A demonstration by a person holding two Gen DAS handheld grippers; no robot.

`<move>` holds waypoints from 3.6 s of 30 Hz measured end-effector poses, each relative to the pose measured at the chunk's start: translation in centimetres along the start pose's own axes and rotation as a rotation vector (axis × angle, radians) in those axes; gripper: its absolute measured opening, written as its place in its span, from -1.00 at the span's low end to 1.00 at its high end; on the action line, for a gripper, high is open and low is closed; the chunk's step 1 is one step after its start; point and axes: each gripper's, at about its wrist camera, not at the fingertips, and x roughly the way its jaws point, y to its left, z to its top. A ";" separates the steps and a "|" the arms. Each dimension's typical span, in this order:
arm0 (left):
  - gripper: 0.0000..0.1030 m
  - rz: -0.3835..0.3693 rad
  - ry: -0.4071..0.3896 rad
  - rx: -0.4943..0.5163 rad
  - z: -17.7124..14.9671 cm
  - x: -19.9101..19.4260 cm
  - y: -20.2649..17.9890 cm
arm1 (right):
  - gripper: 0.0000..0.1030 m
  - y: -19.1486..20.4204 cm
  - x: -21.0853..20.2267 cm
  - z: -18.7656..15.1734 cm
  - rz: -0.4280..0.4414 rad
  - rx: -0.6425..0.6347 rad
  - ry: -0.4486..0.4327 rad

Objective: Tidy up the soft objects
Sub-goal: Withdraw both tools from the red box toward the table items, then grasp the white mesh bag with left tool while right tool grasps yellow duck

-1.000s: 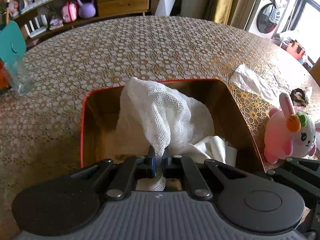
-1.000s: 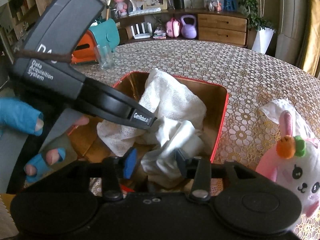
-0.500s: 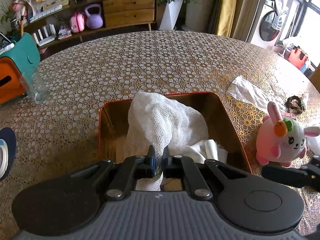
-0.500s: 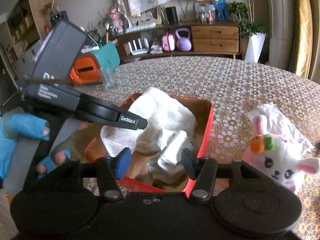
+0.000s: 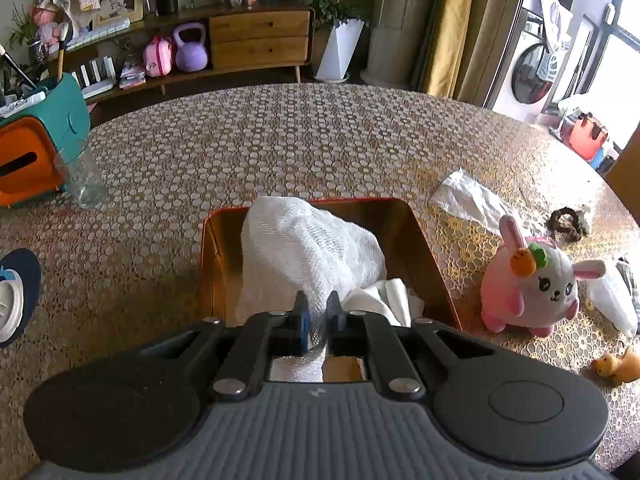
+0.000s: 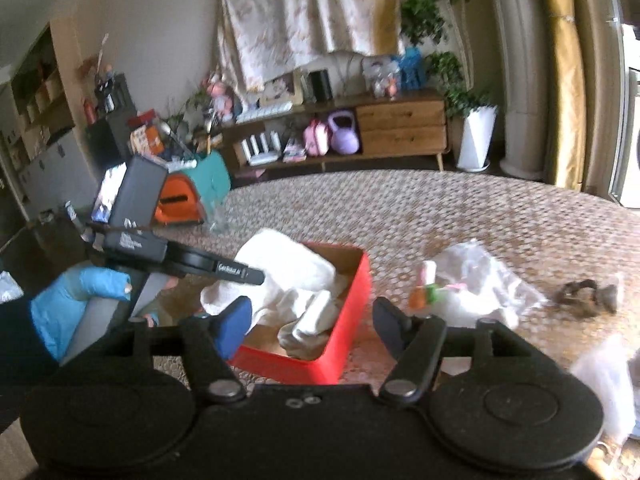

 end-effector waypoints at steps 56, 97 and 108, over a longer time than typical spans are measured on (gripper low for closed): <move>0.95 -0.305 -0.051 0.320 -1.8 -3.4 -31.7 | 0.90 -15.7 -8.1 -13.1 -0.266 0.029 0.098; 0.48 -0.191 0.304 0.200 -1.4 11.9 -39.6 | 0.29 -18.2 -1.7 -14.9 -0.294 -0.177 0.175; -0.40 -0.244 0.288 0.158 -1.4 11.3 -38.1 | -0.40 -18.3 -1.9 -15.2 -0.346 -0.166 0.145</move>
